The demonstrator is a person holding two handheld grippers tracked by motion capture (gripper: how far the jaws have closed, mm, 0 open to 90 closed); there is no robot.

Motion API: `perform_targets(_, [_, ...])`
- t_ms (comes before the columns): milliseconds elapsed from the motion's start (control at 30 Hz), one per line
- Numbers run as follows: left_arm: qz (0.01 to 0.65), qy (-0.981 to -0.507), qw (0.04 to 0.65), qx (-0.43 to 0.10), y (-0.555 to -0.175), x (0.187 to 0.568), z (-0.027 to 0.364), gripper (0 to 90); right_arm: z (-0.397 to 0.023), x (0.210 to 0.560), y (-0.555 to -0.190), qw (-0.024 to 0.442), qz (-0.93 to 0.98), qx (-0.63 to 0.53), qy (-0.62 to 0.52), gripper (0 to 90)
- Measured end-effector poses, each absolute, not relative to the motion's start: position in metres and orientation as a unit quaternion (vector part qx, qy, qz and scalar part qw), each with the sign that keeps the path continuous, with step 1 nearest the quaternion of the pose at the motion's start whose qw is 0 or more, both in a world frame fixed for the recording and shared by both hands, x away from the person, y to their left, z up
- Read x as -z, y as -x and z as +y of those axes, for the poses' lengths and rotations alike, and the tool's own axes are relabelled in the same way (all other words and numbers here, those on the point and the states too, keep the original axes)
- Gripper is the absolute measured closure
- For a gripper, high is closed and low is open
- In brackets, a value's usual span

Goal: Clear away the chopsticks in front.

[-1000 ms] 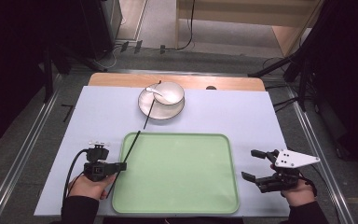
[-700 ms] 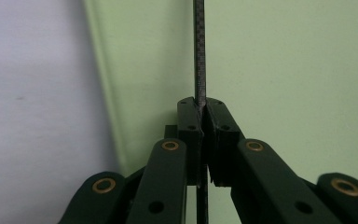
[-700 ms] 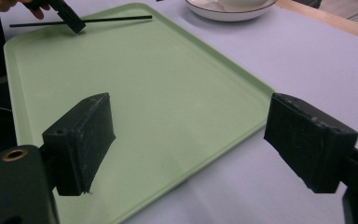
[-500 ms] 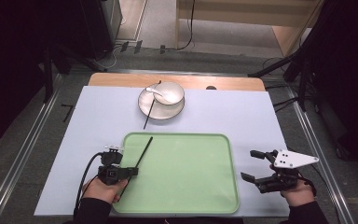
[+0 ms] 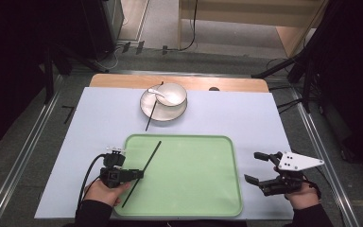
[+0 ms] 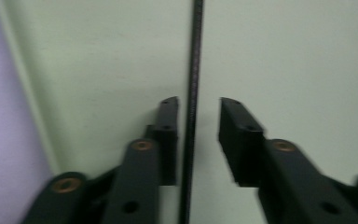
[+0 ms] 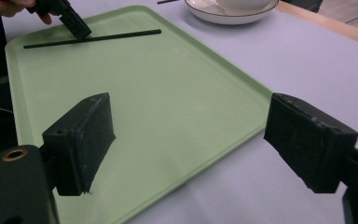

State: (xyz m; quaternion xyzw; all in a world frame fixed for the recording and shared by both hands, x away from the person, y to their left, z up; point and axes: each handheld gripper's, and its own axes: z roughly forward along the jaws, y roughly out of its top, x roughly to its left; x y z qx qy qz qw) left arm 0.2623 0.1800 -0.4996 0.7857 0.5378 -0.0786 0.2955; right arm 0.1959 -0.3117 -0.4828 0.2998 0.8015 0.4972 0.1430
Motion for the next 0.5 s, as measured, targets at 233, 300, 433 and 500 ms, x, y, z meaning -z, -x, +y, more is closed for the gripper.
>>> perform_targets(233, [0.487, -0.810, 0.325, 0.046, -0.263, 0.487, 0.186, 42.7, -0.313, 0.483, -0.196, 0.137, 0.796, -0.507, -0.301, 16.4])
perform_targets(300, [0.477, -0.811, 0.338, 0.034, -0.267, 0.485, 0.194, 37.5, -0.313, 0.483, -0.196, 0.133, 0.794, -0.509, -0.304, 16.4])
perform_targets(433, [0.468, -0.811, 0.350, 0.017, -0.274, 0.482, 0.207, 33.5, -0.313, 0.484, -0.197, 0.131, 0.796, -0.507, -0.304, 16.4])
perform_targets(500, [0.465, -0.810, 0.357, 0.016, -0.278, 0.482, 0.212, 30.8, -0.313, 0.484, -0.197, 0.128, 0.796, -0.506, -0.307, 16.4])
